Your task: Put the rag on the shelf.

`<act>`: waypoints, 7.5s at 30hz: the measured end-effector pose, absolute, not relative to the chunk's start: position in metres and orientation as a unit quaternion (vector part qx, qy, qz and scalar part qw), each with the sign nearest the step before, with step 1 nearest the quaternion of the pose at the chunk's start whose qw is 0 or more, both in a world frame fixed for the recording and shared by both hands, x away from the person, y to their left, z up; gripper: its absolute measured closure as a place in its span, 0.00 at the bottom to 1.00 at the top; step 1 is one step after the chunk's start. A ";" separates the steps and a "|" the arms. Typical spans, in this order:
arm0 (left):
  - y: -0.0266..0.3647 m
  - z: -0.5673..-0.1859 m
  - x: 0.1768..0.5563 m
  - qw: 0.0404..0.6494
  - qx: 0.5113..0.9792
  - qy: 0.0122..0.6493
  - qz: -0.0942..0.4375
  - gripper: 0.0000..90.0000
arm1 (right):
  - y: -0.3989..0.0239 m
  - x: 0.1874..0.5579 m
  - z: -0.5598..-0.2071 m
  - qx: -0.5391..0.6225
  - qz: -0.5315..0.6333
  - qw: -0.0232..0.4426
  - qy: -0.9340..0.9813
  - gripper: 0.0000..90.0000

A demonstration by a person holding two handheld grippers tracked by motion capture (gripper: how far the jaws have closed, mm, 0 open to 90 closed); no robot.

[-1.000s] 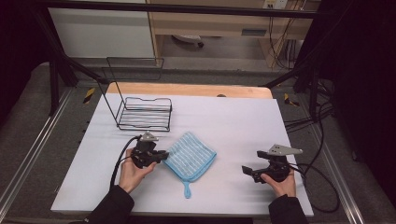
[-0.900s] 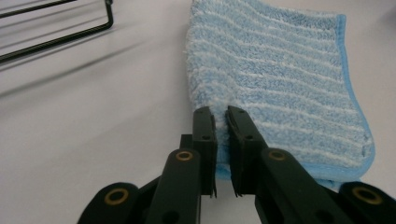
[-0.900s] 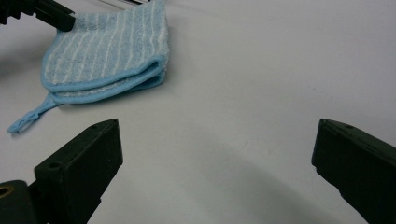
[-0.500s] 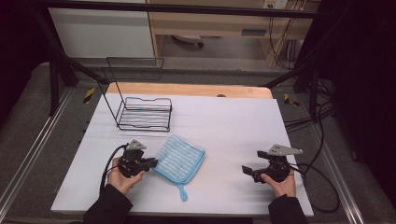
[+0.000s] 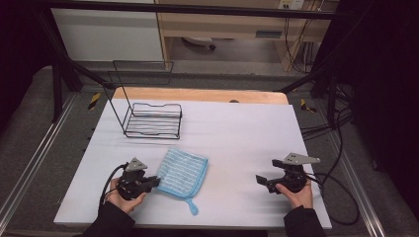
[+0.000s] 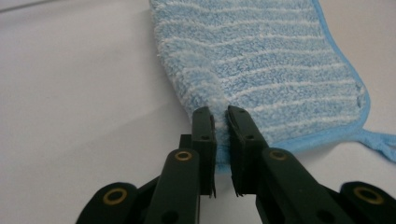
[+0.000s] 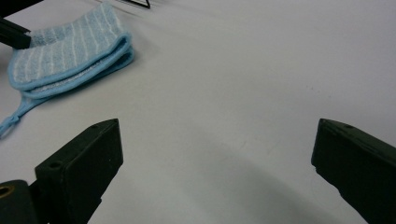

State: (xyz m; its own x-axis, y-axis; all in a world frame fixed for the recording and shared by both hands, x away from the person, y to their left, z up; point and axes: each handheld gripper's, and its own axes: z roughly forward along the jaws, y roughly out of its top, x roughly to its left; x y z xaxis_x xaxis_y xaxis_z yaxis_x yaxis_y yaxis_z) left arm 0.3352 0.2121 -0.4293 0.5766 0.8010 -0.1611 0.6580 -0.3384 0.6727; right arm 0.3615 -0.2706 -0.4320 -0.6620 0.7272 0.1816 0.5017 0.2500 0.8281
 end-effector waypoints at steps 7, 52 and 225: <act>0.213 -0.429 0.322 0.352 0.814 0.450 0.103 0.91 | -0.270 0.361 -0.432 0.393 0.470 0.120 0.781 0.03; 0.215 -0.405 0.401 0.377 0.806 0.435 0.141 0.12 | -0.269 0.362 -0.434 0.393 0.464 0.122 0.784 0.03; 0.246 -0.335 0.367 0.551 0.723 0.363 0.203 0.88 | -0.053 0.380 -0.334 0.308 0.579 0.137 0.742 0.88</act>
State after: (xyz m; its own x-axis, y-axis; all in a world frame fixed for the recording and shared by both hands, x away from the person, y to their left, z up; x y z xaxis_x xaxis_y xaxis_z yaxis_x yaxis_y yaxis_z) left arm 0.3669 0.2459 -0.3352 0.6542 0.7487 -0.1072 0.3018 -0.1285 0.9447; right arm 0.3802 -0.0534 -0.3339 -0.7720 0.6168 0.1534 0.2984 0.1385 0.9443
